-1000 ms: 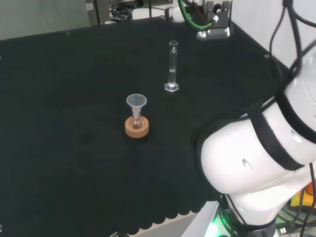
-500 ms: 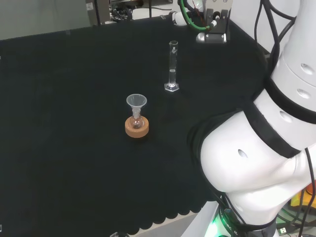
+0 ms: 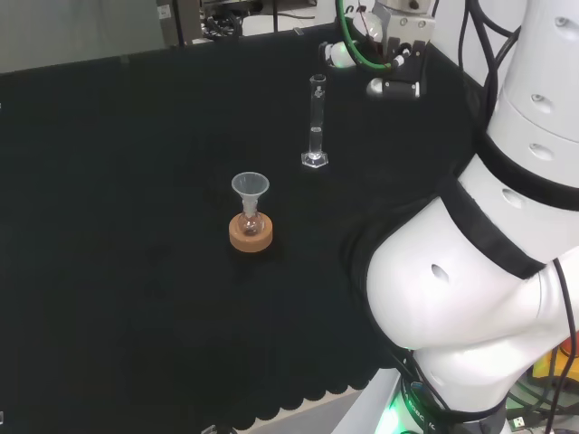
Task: Pick up the graduated cylinder.
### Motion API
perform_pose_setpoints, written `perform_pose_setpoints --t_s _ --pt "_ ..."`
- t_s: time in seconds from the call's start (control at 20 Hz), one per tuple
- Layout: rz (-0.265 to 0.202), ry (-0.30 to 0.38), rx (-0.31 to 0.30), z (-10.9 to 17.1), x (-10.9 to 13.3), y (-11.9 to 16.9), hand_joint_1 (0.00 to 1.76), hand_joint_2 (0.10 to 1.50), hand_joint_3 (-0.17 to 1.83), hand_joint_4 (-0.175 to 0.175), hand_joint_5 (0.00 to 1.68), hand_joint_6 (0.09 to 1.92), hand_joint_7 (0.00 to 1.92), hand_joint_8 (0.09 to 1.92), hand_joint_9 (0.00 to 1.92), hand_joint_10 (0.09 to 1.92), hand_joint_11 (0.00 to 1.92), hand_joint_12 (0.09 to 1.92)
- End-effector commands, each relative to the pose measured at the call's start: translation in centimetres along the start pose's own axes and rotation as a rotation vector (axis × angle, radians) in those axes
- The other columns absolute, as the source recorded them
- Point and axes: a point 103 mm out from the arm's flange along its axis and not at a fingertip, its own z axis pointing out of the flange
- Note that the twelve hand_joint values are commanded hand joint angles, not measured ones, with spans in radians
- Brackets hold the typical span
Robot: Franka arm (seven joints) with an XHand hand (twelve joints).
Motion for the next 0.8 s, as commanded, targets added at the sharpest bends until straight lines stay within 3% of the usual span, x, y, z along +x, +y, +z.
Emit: perform_pose_setpoints --t_s 0.05,0.55,0.8 --pt "0.002 0.054 -0.003 1.9 -2.1 1.0 0.41 1.07 0.25 -0.031 0.28 0.09 0.06 0.57 0.26 0.67 0.12 1.37" --pt "-0.023 0.127 0.029 5.1 -4.0 2.4 0.52 1.00 0.28 -0.028 0.28 0.09 0.12 0.61 0.34 0.66 0.20 1.36" --pt "-0.036 0.179 -0.004 6.2 -5.0 2.7 0.58 0.98 0.29 -0.029 0.29 0.09 0.13 0.62 0.35 0.66 0.21 1.35"
